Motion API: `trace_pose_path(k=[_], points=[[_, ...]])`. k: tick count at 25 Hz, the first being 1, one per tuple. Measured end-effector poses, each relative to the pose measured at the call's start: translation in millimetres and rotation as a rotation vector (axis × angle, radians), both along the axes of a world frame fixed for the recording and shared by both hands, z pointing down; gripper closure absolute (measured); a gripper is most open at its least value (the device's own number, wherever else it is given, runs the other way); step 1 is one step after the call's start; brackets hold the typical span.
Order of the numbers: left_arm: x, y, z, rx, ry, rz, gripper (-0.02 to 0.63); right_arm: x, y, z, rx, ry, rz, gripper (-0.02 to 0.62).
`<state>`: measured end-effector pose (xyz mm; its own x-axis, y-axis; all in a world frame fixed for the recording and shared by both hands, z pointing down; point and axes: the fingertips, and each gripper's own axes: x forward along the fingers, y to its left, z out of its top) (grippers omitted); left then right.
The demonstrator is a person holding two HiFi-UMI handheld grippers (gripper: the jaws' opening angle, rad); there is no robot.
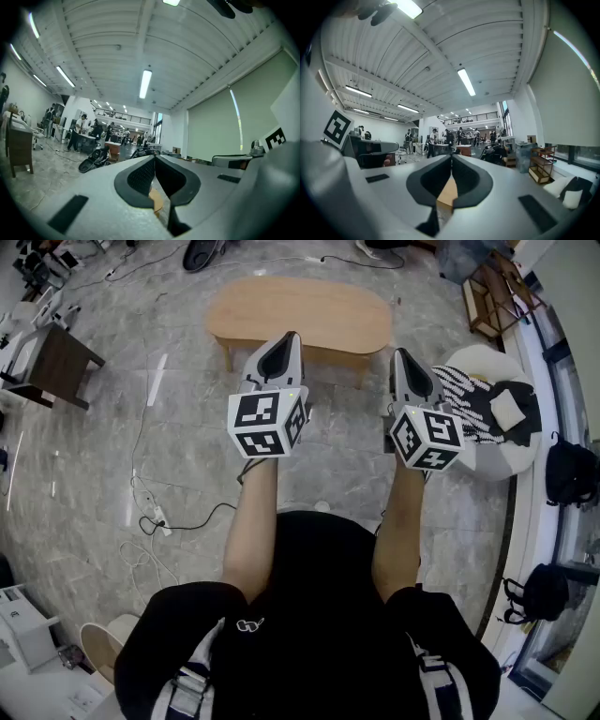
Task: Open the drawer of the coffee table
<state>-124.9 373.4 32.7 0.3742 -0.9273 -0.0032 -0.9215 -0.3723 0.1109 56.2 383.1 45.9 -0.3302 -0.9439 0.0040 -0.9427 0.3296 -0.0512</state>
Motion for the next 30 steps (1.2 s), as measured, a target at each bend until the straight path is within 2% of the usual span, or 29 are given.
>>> trace_pose_path(k=[4,11,30], points=[[4.9,-2.5,-0.7,0.004,-0.002,-0.003,0.597,8.1,-2.5,-2.4,0.014,-0.006,0.005,0.583],[9.0,-8.9,-3.5,0.011,0.0,-0.029,0.597,32.2,-10.1,-18.2,0.083,-0.089,0.031,0.582],[23.2,-1.3,-2.4,0.016,-0.018,-0.101,0.597,54.7,-19.7,-15.0,0.09,-0.132,-0.036,0.581]])
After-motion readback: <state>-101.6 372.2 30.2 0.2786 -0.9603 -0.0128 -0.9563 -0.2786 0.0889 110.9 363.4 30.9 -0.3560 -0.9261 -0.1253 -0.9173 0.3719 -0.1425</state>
